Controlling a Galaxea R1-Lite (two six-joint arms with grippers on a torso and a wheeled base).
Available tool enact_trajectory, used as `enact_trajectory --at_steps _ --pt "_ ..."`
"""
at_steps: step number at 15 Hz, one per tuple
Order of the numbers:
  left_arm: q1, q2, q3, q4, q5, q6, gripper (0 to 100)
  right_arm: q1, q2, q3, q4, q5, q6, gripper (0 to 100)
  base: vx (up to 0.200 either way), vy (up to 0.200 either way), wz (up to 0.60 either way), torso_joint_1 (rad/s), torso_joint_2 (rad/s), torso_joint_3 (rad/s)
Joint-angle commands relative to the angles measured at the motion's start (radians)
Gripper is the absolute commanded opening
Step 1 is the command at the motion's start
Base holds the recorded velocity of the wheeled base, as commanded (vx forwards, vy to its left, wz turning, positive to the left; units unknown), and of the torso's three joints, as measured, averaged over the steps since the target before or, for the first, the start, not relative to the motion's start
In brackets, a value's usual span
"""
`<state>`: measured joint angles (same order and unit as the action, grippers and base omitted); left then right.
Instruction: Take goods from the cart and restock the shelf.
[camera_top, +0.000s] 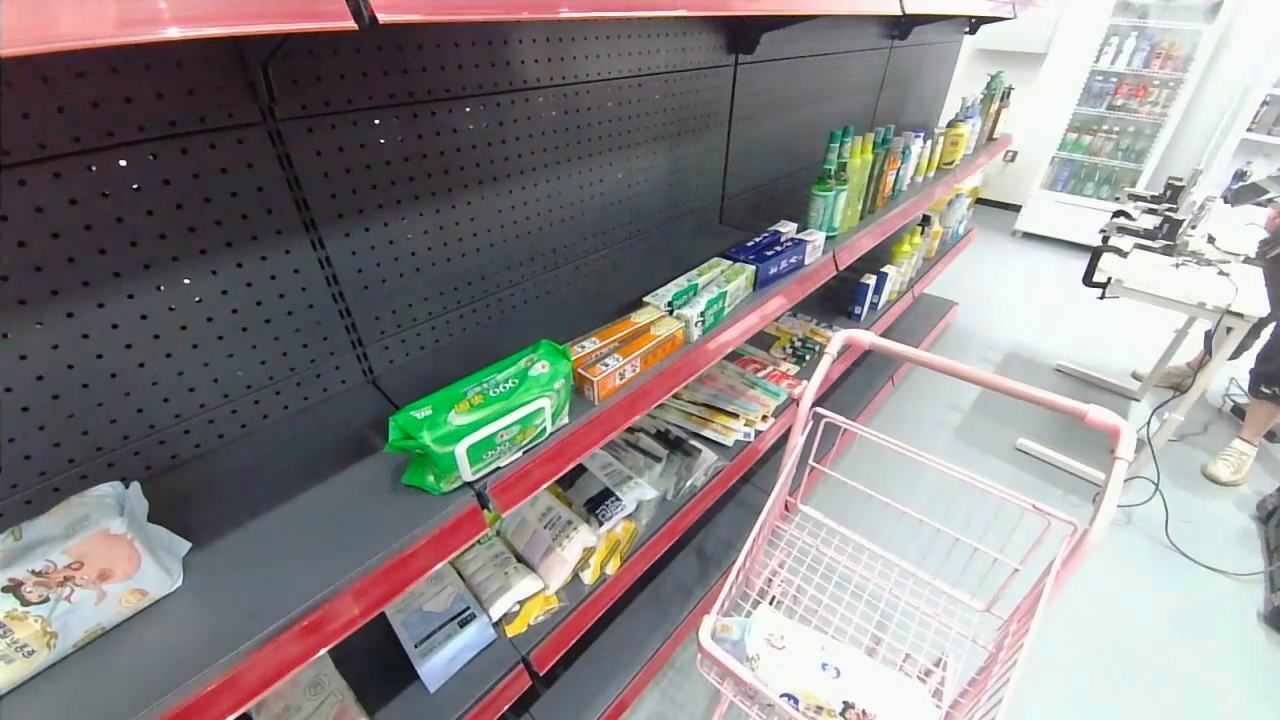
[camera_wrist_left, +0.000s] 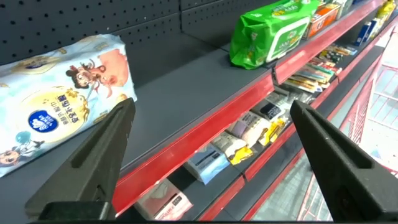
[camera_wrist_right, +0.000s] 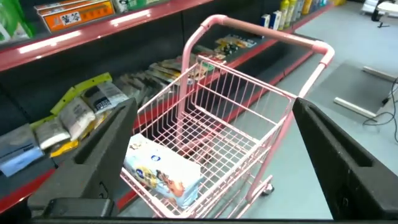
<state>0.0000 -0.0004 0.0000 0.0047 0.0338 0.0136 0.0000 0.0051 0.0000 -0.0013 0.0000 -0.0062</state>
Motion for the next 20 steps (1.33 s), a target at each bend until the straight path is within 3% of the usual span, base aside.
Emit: enact_trajectory --at_steps 1,2,4,5,6,8,9,11,12,14,20 --pt "0.0 0.0 0.0 0.0 0.001 -0.001 100 0.006 0.016 0.0 0.0 0.002 0.0 100 0.0 0.0 0.0 0.0 0.0 0.0" --pt "0.0 0.0 0.0 0.0 0.0 0.0 100 0.011 0.061 -0.072 -0.014 0.031 0.006 100 0.0 0.0 0.0 0.0 0.0 0.0" --pt "0.0 0.0 0.0 0.0 0.0 -0.001 100 0.025 0.501 -0.514 0.001 0.041 0.203 100 0.0 0.0 0.0 0.0 0.0 0.0" --pt "0.0 0.0 0.0 0.0 0.0 0.0 100 0.023 0.648 -0.588 -0.002 0.037 0.147 100 0.0 0.0 0.0 0.0 0.0 0.0" --pt "0.0 0.0 0.0 0.0 -0.002 0.0 100 0.0 0.766 -0.586 -0.014 0.014 0.068 100 0.0 0.0 0.0 0.0 0.0 0.0" --pt "0.0 0.0 0.0 0.0 -0.002 0.0 100 -0.092 1.087 -0.65 -0.069 -0.015 0.032 100 0.0 0.0 0.0 0.0 0.0 0.0" --pt "0.0 0.0 0.0 0.0 -0.002 0.0 100 -0.089 1.158 -0.658 -0.065 -0.014 0.022 100 0.0 0.0 0.0 0.0 0.0 0.0" --pt "0.0 0.0 0.0 0.0 -0.002 0.0 100 -0.094 1.368 -0.657 -0.049 0.08 -0.112 100 0.0 0.0 0.0 0.0 0.0 0.0" --pt "0.0 0.0 0.0 0.0 -0.002 0.0 100 -0.078 1.481 -0.646 -0.049 0.176 -0.25 100 0.0 0.0 0.0 0.0 0.0 0.0" --pt "0.0 0.0 0.0 0.0 -0.002 0.0 100 -0.025 1.624 -0.647 -0.059 0.207 -0.397 100 0.0 0.0 0.0 0.0 0.0 0.0" --pt "0.0 0.0 0.0 0.0 -0.002 0.0 100 0.041 1.882 -0.653 -0.071 0.229 -0.528 100 0.0 0.0 0.0 -0.036 0.08 0.041"
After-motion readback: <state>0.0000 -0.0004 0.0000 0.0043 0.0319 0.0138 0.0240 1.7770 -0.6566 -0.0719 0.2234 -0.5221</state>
